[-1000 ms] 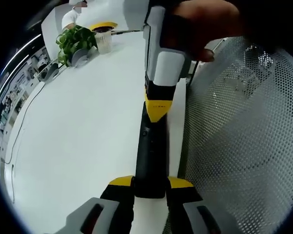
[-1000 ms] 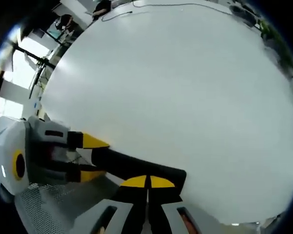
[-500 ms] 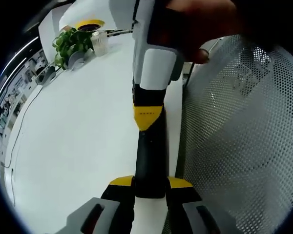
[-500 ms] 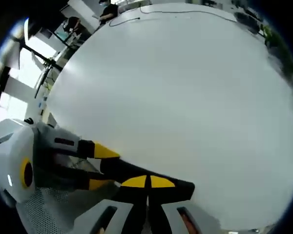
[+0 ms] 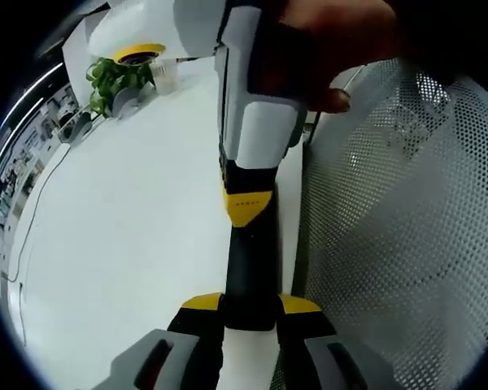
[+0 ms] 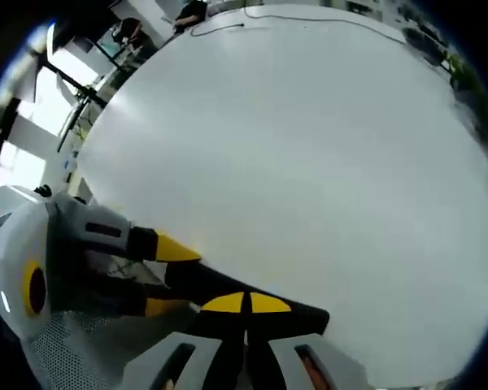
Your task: Press the specified remote control buttons in sequence, fully releasing each button before pressing the next.
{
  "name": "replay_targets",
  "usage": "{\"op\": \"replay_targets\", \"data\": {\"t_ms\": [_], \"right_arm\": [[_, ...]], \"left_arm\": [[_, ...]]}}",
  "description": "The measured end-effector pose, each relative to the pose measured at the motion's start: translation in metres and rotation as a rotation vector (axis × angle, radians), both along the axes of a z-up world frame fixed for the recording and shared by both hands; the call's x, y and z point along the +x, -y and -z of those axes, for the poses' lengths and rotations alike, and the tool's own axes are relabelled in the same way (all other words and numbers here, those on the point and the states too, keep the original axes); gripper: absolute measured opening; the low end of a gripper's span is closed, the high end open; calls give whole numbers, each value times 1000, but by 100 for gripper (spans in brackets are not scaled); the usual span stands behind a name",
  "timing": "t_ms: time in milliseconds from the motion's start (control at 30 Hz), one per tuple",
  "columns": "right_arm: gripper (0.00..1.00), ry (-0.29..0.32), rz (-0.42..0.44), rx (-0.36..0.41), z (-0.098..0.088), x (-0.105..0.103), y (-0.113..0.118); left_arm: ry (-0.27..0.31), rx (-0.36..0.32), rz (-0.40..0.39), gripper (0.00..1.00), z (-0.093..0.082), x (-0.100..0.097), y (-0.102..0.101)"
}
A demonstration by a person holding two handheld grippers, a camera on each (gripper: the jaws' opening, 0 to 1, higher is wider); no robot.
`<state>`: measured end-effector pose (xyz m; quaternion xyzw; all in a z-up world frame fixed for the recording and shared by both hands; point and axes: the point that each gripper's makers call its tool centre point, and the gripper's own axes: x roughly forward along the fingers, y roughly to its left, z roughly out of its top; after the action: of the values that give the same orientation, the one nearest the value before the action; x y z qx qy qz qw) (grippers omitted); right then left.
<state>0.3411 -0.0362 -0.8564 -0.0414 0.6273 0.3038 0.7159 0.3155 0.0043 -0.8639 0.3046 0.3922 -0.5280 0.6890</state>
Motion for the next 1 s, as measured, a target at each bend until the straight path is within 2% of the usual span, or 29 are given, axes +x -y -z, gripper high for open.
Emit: {"op": "replay_targets", "data": {"t_ms": [100,167,233,400,633,833,1000], "right_arm": [[0,30,-4,-11,2,3,-4],[0,13,-18,-57,2,2,-4],[0,-3,-10,-68,3,4,-4],[0,-41,46,-33,2,4,-2],[0,-7,37,-18,1,3,-3],[0,-24,73,3,1,4,-3],[0,-7,57,-22,0,6,1]], "left_arm": [[-2,-3,-5,25,0,0,0],[-4,-4,-11,24,0,0,0],[-4,-6,-14,24,0,0,0],[-4,-8,-18,25,0,0,-1],[-4,-18,-27,25,-1,0,-1],[0,-24,-33,25,-1,0,-1],[1,-25,-34,25,-1,1,-1]]}}
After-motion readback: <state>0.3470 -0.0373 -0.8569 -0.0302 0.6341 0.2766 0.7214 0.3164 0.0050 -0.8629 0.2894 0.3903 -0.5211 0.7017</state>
